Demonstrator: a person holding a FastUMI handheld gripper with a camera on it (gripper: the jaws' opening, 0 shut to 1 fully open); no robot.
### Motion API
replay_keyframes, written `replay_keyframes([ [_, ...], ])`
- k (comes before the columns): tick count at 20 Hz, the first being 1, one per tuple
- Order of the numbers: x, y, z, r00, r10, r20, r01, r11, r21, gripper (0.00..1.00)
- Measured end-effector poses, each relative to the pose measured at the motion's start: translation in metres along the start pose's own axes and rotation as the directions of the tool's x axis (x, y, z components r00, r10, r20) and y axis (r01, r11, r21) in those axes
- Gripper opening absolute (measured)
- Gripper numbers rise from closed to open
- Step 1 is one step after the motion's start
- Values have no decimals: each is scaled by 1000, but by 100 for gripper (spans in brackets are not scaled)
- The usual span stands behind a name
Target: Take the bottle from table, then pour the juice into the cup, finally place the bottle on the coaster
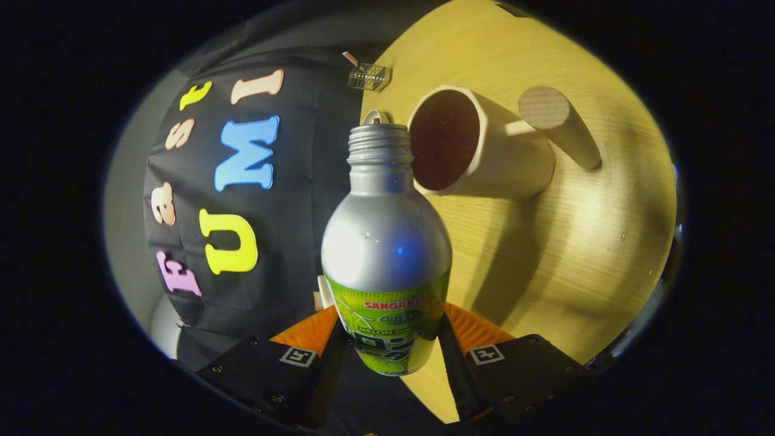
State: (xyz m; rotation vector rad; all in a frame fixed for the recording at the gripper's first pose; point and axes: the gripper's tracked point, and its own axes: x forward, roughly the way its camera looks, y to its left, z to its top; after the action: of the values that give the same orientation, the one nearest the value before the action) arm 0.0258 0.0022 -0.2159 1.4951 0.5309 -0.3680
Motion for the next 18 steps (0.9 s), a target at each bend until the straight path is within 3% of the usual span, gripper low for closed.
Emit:
replay_keyframes([
  [4,-3,-17,7,996,-66,57,75,984,-163,76],
  [8,-1,-21,10,986,-105,129,141,938,-317,77],
  [14,4,-20,13,961,-139,241,255,787,-562,77],
  [18,14,-7,20,943,-120,310,303,692,-655,77],
])
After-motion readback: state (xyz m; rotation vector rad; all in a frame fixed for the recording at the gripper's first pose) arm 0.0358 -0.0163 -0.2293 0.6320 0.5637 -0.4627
